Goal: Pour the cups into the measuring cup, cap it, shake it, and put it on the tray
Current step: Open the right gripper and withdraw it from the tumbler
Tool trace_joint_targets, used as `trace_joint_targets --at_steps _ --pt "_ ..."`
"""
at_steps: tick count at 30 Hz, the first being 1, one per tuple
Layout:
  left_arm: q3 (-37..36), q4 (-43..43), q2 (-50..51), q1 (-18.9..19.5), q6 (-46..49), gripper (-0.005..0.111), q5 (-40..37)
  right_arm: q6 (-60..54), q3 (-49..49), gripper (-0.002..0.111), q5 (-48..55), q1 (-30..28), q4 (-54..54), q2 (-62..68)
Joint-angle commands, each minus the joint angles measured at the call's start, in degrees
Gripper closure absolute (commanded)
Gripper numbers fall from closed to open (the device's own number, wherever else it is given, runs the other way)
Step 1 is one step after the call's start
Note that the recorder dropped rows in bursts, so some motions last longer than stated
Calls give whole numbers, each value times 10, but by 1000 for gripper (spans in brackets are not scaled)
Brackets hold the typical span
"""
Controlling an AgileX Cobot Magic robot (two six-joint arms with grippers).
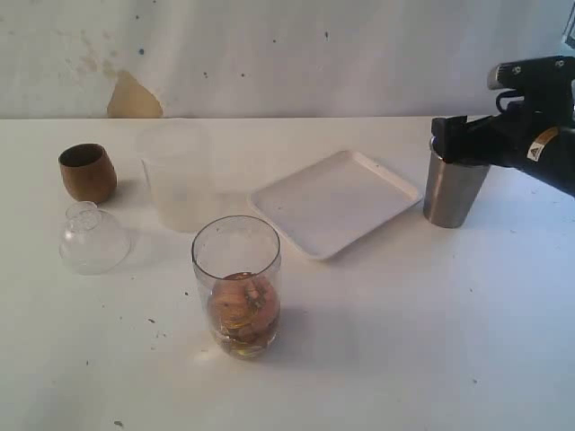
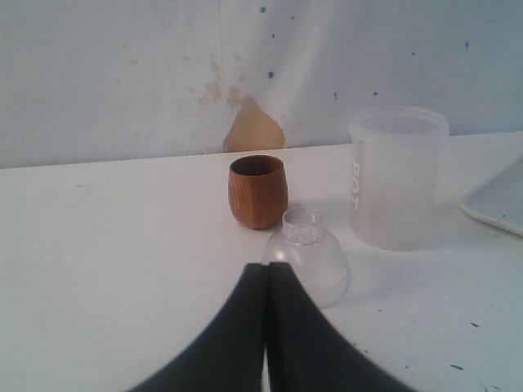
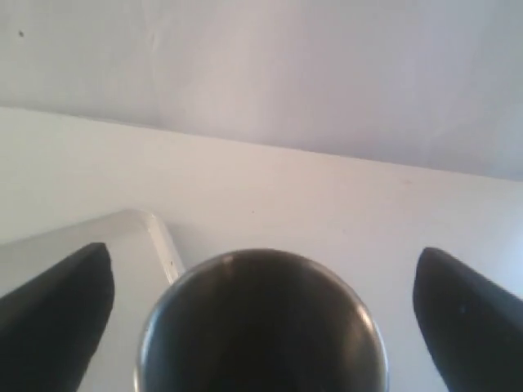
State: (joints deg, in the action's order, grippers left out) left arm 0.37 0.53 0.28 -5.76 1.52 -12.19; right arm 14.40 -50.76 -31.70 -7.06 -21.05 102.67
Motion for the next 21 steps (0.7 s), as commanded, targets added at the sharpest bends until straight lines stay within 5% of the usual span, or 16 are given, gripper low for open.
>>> trace_joint_targets --at_steps 1,3,10,15,21 --pt "-4 -5 -3 -3 0 107 5 47 -2 24 10 -3 -7 -42" --pt "-4 -5 -3 -3 0 107 5 53 -2 35 20 -3 -7 -69" --pt "-4 -5 -3 -3 0 107 5 118 -1 109 150 -3 -7 -227" --pt "-4 -5 -3 -3 0 107 5 120 10 108 317 -3 7 -359" --pt "-4 -5 -3 -3 0 107 5 120 91 108 331 20 8 -550"
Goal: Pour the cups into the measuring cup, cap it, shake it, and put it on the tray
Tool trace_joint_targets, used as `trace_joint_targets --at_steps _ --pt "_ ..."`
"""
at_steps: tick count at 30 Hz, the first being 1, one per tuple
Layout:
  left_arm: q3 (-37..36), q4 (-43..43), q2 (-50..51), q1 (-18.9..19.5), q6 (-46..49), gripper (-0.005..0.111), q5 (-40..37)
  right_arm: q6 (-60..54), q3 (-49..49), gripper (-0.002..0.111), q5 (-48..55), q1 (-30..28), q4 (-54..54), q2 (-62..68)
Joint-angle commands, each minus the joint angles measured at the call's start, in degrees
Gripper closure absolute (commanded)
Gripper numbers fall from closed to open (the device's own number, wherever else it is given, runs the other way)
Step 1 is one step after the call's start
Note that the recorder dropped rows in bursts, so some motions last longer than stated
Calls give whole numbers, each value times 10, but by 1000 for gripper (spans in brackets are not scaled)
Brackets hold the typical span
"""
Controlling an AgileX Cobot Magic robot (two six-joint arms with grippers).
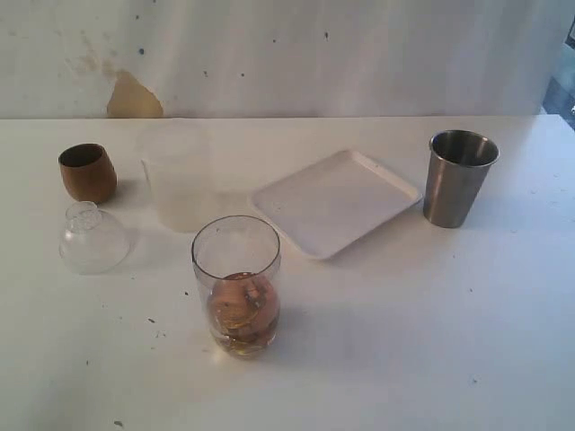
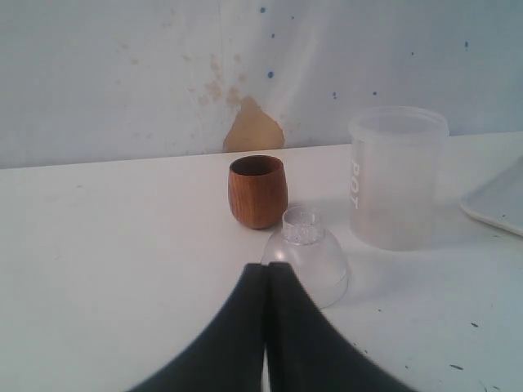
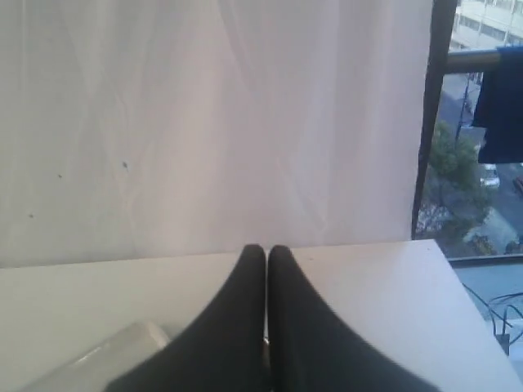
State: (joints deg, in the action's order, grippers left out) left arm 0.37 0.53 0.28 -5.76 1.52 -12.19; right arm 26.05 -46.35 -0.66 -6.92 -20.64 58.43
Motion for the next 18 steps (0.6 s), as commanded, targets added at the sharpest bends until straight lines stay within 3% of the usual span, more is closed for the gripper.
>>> trace_joint_targets --at_steps 1,10,18 --pt "-4 -5 -3 -3 0 107 5 3 57 108 28 24 4 -141" --pt "-4 -5 -3 -3 0 107 5 3 110 108 160 74 82 -397" --pt "-4 -5 -3 -3 0 107 5 3 111 108 200 75 133 -508"
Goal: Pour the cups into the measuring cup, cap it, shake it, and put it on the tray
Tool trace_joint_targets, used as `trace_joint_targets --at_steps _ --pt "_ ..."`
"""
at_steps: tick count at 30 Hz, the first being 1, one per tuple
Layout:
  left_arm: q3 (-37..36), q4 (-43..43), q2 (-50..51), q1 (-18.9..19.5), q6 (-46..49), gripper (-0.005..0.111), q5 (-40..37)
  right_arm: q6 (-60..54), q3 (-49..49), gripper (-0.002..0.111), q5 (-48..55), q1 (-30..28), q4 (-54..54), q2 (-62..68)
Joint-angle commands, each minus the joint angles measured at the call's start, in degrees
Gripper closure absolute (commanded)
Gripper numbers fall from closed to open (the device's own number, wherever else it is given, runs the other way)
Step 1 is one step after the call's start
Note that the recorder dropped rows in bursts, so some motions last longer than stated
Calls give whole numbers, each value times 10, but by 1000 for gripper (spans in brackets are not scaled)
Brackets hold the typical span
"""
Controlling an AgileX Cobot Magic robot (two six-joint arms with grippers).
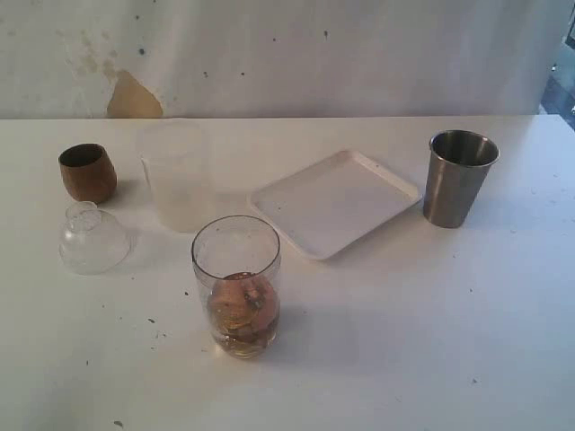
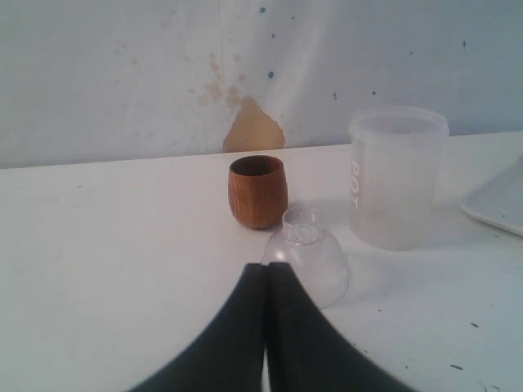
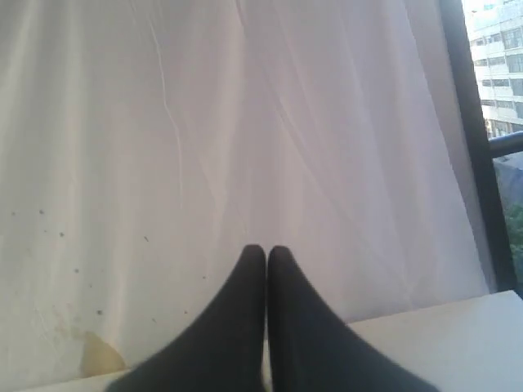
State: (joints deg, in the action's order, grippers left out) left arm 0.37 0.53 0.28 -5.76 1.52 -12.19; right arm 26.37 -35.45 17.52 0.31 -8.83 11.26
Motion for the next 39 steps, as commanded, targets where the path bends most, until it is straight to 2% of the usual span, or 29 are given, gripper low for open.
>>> trace_joint_targets --at_steps 1,12,15,18,22,29,34,36,39 --pt "-4 -5 -3 -3 0 107 5 0 2 108 20 3 15 -46" --pt "-4 -5 -3 -3 0 107 5 0 2 108 17 3 15 -95" --pt "-4 -5 -3 -3 0 107 5 -14 13 108 14 18 4 -106" --pt "-4 -5 -3 -3 0 107 5 -115 41 108 -21 19 -11 -113" --pt "-4 -5 -3 -3 0 107 5 -288 96 108 -125 19 109 -113" --pt "-4 -5 -3 -3 0 107 5 -398 223 108 -210 15 129 -113" --pt "-4 -5 -3 -3 0 107 5 -402 354 108 -210 -5 129 -113" --pt "-4 -5 -3 -3 0 107 5 -399 354 108 -99 -6 127 -113" --pt "-4 -5 -3 -3 0 107 5 -386 354 108 -4 -8 120 -113"
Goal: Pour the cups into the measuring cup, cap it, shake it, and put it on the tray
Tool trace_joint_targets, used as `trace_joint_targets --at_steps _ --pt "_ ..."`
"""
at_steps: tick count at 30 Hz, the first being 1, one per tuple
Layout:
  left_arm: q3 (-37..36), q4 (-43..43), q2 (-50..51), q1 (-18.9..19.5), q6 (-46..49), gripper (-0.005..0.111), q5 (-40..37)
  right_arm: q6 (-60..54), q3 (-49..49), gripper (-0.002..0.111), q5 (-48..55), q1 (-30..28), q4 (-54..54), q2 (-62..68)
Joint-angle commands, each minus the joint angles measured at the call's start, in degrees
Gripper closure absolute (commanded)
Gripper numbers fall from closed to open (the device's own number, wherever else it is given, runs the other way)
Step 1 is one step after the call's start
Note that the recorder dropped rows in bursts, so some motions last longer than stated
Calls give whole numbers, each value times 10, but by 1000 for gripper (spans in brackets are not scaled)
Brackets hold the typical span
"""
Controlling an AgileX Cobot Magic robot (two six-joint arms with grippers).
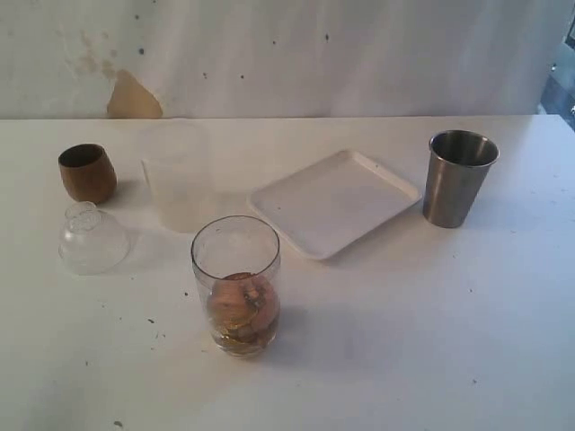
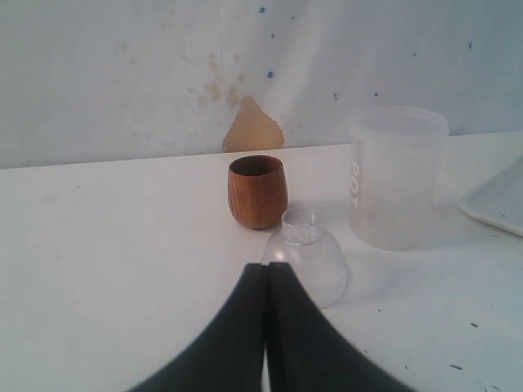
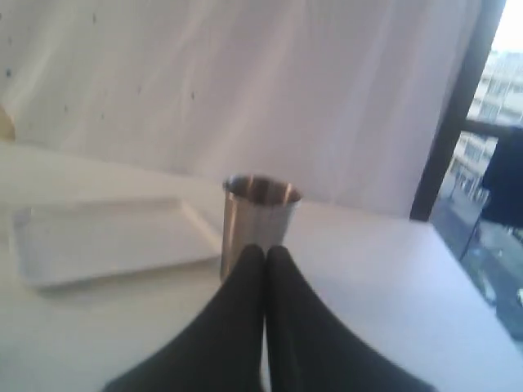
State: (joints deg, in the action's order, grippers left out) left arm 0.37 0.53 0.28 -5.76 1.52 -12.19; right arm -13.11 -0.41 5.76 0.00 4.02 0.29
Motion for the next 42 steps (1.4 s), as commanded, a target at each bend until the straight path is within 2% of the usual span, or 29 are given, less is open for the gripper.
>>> trace_joint_targets --at_steps 1,4,8,21,24,29,30,32,34,35,37,38,39,40,41,42 --pt "-4 -5 -3 -3 0 107 5 23 4 108 134 -6 -10 -3" --pt "-4 -5 -3 -3 0 107 5 14 4 108 134 -6 -10 -3" --pt "-4 -5 -3 -3 0 107 5 62 4 108 134 -6 -10 -3" --pt "-4 7 -3 -3 16 107 7 64 4 108 135 -6 -10 -3" --pt "-4 25 -3 -2 20 107 46 64 4 108 135 -6 -10 -3" --pt "-4 25 -3 -2 20 107 64 64 4 108 135 -6 -10 -3" --pt "-4 25 -3 -2 20 107 81 64 4 108 135 -6 -10 -3" --pt "-4 25 -3 -2 12 107 164 64 4 108 135 -6 -10 -3" --pt "-4 25 -3 -2 -28 107 255 64 4 108 135 -6 -10 -3" --pt "-4 26 -3 -2 -89 107 309 64 4 108 135 -6 -10 -3" --pt "-4 69 -3 -2 -235 107 342 64 4 108 135 -6 -10 -3" --pt "-4 73 -3 -2 -277 107 352 64 4 108 135 -6 -10 -3" --pt "-2 69 5 -2 -321 107 341 64 4 108 135 -6 -10 -3" --pt "14 69 18 -2 -324 107 317 64 4 108 135 -6 -10 -3" --pt "70 73 61 -2 -321 107 225 64 4 108 135 -6 -10 -3" --pt "96 78 83 -2 -310 107 186 64 4 108 135 -6 -10 -3"
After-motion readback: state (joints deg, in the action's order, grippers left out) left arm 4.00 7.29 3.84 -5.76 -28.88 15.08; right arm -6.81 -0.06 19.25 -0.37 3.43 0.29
